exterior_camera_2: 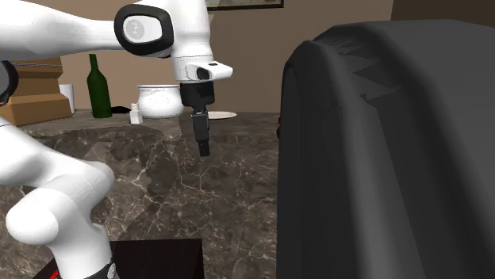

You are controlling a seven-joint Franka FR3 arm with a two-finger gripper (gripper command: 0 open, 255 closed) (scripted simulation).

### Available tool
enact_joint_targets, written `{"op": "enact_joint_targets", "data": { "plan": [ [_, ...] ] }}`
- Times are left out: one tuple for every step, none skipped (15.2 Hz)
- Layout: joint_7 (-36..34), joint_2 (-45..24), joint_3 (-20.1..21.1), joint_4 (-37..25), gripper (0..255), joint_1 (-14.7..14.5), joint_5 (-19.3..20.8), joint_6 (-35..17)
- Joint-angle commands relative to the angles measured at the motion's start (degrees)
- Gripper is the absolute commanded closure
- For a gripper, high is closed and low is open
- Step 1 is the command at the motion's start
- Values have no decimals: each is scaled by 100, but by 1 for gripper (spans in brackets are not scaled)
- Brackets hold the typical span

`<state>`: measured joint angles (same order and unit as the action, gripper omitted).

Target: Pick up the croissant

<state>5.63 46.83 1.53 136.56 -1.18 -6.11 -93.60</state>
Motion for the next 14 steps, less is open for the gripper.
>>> {"op": "enact_joint_targets", "data": {
  "plan": [
    [0, 0, 0, 0, 0, 0, 0, 0],
    [83, -204, 0, -104, 0, -59, -46, -123],
    [167, -408, 1, -215, 0, -119, -93, -239],
    [252, -611, 2, -333, 0, -179, -140, -346],
    [337, -812, 4, -456, 0, -238, -187, -447],
    [423, -1012, 7, -586, 0, -297, -235, -539],
    [509, -1211, 10, -722, 0, -355, -283, -624],
    [595, -1409, 14, -863, 0, -412, -332, -702],
    [681, -1605, 19, -1011, 0, -469, -381, -772],
    [767, -1800, 26, -1164, 0, -524, -430, -834],
    [853, -1993, 33, -1323, 0, -579, -479, -889],
    [939, -2185, 41, -1488, 0, -633, -528, -937],
    [1023, -2375, 50, -1658, 0, -685, -576, -978],
    [1108, -2565, 62, -1834, 0, -735, -625, -1012]
  ]
}}
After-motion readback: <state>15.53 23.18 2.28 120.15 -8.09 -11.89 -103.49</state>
